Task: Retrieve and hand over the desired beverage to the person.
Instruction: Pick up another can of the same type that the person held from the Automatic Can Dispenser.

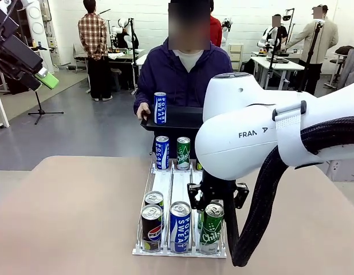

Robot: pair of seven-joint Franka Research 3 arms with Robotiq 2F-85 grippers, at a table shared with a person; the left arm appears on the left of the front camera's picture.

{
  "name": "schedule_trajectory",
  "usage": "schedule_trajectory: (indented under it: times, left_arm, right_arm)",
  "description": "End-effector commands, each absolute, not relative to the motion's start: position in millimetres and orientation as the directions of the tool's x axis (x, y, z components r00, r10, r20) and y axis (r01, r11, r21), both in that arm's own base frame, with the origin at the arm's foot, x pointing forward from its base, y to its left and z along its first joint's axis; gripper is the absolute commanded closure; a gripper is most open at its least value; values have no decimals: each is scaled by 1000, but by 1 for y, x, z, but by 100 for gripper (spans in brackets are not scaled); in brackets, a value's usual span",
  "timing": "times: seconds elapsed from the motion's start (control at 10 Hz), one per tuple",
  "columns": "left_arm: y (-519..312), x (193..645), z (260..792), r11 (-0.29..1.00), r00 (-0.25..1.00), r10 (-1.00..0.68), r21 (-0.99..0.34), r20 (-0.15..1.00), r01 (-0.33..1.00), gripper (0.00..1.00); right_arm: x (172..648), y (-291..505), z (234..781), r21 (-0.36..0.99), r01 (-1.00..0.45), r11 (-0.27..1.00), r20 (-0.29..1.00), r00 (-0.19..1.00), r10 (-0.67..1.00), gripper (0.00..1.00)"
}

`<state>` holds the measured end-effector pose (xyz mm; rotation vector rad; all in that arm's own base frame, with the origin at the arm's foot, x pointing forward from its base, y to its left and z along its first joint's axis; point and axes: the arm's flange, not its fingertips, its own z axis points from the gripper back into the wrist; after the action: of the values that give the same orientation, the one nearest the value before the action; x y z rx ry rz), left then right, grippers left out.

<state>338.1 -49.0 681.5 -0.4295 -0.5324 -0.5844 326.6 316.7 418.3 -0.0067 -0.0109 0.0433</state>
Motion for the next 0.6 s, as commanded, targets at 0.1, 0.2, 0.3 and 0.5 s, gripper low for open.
schedule_trajectory:
  times: [0.1,0.2,0.3,0.5]
  left_arm:
    - [-48,337,682,758,716,-392,-238,578,607,0]
    - [-48,337,682,758,716,-392,-238,578,607,0]
    - [-48,337,682,758,716,-392,-238,578,607,0]
    - [-48,337,682,758,716,-392,-238,578,607,0]
  right_arm:
    - [324,309,415,28,-51,998,-18,999,51,96]
    - [324,310,415,30,-53,998,-18,998,54,100]
    - [324,310,416,35,-55,998,-19,998,56,100]
    - [315,314,433,36,-54,998,-37,998,55,96]
